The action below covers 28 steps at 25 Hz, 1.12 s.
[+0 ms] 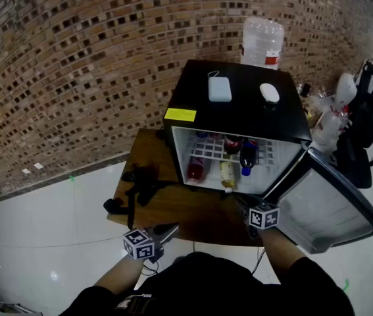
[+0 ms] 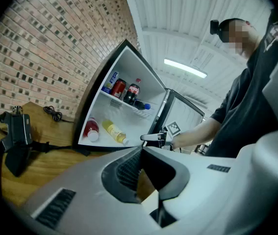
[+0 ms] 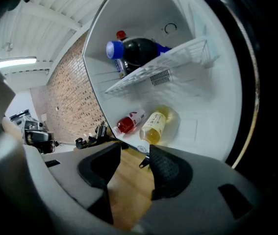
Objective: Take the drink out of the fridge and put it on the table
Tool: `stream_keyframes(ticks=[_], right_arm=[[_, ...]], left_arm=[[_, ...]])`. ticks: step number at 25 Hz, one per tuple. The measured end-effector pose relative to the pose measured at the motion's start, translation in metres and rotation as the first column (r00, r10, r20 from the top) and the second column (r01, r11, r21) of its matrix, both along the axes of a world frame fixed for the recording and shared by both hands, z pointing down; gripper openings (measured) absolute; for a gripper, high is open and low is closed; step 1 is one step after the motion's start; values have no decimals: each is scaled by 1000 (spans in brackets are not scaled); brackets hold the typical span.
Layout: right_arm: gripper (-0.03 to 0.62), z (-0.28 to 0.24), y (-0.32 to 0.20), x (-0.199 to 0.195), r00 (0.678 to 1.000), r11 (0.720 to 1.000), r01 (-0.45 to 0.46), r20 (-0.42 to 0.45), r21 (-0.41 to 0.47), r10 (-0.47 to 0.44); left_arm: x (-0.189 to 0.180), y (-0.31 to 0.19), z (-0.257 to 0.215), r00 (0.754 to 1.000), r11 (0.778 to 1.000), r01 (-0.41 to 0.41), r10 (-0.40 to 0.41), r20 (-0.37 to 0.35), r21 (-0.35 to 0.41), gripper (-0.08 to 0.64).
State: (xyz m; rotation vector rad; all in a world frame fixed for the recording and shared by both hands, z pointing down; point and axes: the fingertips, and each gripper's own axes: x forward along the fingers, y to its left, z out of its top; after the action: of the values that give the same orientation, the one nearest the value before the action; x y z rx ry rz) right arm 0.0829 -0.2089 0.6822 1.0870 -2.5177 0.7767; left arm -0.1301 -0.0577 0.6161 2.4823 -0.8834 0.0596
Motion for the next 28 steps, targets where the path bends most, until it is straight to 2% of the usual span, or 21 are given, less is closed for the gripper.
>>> stream_keyframes(ticks=[5, 10, 15, 19, 24, 26, 28], right_arm=[[218, 21, -34, -12, 994, 996, -87, -73, -25, 85], [218, 39, -49, -29, 988, 991, -113, -117, -76, 104], [219, 57, -59, -27, 976, 974, -179, -150, -139, 158], [164, 53, -60, -29, 978, 980, -163, -154, -116, 144], [156, 45, -58, -14, 977, 991, -122, -185, -59, 110], [156, 44, -52, -10, 976, 994, -96, -199, -50, 84], [156, 42, -45, -6, 975, 996, -77, -212, -48, 65]], left_arm=[[-10, 2, -1, 1000, 1000, 11, -11, 1, -11, 0], [-28, 10, 5, 999, 999, 40, -39, 18, -27, 0], [-37, 13, 7, 998, 998, 54, -53, 28, -34, 0], [-40, 13, 5, 998, 998, 61, -60, 26, -34, 0], [-37, 14, 4, 998, 998, 58, -57, 29, -29, 0], [-32, 11, 7, 996, 999, 36, -35, 80, -10, 0], [-22, 4, 13, 985, 1000, -13, 8, 175, 27, 0]])
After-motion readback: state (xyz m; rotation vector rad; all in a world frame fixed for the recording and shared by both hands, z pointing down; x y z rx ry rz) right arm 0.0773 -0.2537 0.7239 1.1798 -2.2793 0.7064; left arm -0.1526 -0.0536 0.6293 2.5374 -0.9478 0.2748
